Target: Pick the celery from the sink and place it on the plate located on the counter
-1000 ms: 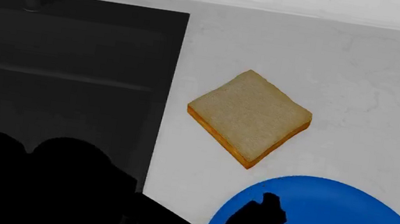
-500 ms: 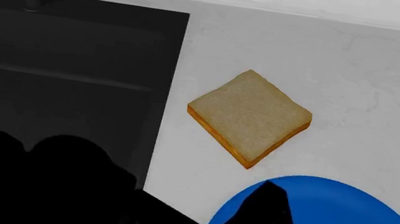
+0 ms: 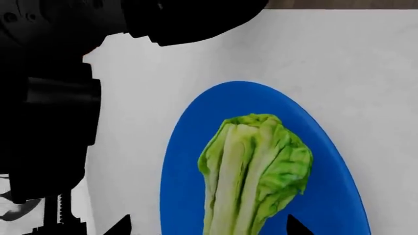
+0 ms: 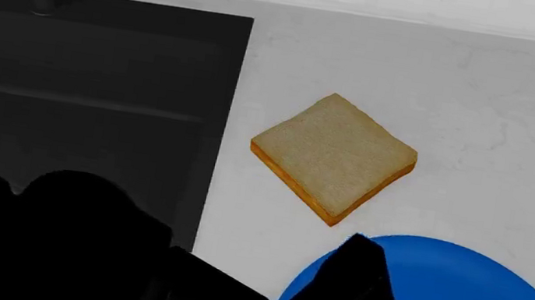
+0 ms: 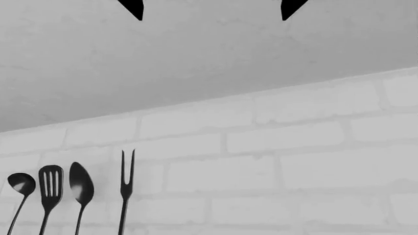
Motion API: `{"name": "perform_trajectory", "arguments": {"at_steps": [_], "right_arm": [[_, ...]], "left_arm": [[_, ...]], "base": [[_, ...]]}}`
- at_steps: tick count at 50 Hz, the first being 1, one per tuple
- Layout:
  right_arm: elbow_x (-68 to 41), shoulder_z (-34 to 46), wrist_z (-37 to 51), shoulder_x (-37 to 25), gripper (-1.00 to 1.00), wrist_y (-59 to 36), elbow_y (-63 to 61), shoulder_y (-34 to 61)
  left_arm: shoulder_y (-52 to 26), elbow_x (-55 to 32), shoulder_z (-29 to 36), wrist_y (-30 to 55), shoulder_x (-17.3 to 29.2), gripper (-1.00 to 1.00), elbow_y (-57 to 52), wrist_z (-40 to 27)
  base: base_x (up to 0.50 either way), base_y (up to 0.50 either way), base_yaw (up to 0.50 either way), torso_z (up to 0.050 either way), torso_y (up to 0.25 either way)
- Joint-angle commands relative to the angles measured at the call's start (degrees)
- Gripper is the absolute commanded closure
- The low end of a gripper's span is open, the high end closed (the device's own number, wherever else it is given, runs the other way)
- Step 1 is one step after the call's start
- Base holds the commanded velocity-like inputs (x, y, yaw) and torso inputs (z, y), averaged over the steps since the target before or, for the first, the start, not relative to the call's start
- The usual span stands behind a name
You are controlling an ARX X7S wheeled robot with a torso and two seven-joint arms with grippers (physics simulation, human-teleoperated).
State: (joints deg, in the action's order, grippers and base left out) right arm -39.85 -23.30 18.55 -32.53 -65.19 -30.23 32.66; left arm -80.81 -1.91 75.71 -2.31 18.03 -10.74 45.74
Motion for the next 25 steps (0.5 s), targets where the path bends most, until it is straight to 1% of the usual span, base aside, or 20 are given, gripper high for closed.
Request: {"name": "perform_trajectory", "arguments": {"at_steps": [1,25], "right_arm": [[-0.04,0.35,0.16,0.26,-1.00,0.39,0.14,-0.10],[-0.64,1.26,0.92,0.07,-1.00,-0.21,0.28,1.56]], "left_arm": [[-1.38,-0.60,-1.13,0.44,0.99,-1.00,-0.58,0.32],[-3.20,-2.61,-4.94,0.91,5.40,-1.00,-0.87,-0.43]], "base": [[0.00,0.00,0.00,0.000,0.000],[0.00,0.00,0.00,0.000,0.000]]}}
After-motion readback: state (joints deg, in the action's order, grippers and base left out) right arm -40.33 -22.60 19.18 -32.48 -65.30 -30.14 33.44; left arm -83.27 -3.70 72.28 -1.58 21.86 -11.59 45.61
